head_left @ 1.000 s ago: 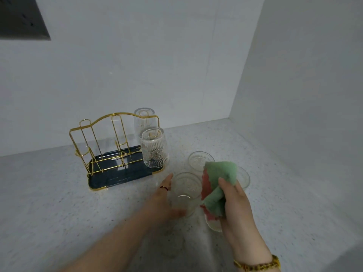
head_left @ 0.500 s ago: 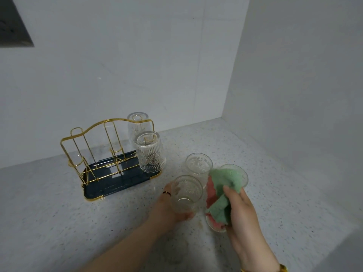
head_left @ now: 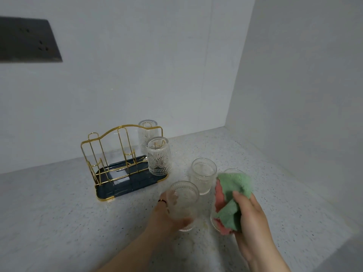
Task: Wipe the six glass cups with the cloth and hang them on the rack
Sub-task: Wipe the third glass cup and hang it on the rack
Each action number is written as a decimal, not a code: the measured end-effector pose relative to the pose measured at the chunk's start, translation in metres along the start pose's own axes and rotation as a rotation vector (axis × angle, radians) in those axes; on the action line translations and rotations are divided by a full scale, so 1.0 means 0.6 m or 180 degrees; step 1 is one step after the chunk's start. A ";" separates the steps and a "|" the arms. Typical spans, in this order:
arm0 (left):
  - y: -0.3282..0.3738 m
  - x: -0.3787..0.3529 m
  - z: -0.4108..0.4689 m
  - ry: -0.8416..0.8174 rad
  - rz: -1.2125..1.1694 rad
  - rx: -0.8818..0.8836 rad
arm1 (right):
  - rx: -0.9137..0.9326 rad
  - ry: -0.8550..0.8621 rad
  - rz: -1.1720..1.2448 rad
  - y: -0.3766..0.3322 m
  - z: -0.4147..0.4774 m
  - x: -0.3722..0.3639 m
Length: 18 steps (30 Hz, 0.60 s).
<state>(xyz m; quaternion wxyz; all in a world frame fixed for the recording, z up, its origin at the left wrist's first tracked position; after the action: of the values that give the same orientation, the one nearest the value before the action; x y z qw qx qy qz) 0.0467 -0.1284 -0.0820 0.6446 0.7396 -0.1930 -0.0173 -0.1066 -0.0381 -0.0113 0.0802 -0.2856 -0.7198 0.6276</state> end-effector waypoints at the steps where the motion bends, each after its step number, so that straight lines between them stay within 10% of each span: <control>1: 0.004 0.012 -0.007 0.0078 -0.0139 -0.0025 | 0.0032 -0.0031 0.0000 -0.005 -0.003 -0.006; 12: 0.097 0.128 -0.096 0.0288 -0.1768 -0.0474 | 0.0239 -0.0621 -0.0253 -0.019 -0.039 -0.144; 18: 0.108 0.182 -0.135 0.0361 -0.1957 -0.0527 | 0.0781 -0.1918 -0.0953 -0.014 -0.094 -0.258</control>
<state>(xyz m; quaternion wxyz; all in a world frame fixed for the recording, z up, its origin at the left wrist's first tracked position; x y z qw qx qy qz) 0.1529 -0.0913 0.0180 0.6769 0.7081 0.0777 -0.1856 0.0452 -0.0692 0.0455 -0.0110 0.0326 -0.6642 0.7467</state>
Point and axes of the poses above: each hand's wrist, its own z-axis towards the middle knuckle, its own x-axis out of the back of the hand, y = z × x, the point moved 8 cm from there along z, towards the middle knuckle, and after that the axes turned 7 degrees about -z, right-handed, at the moved point
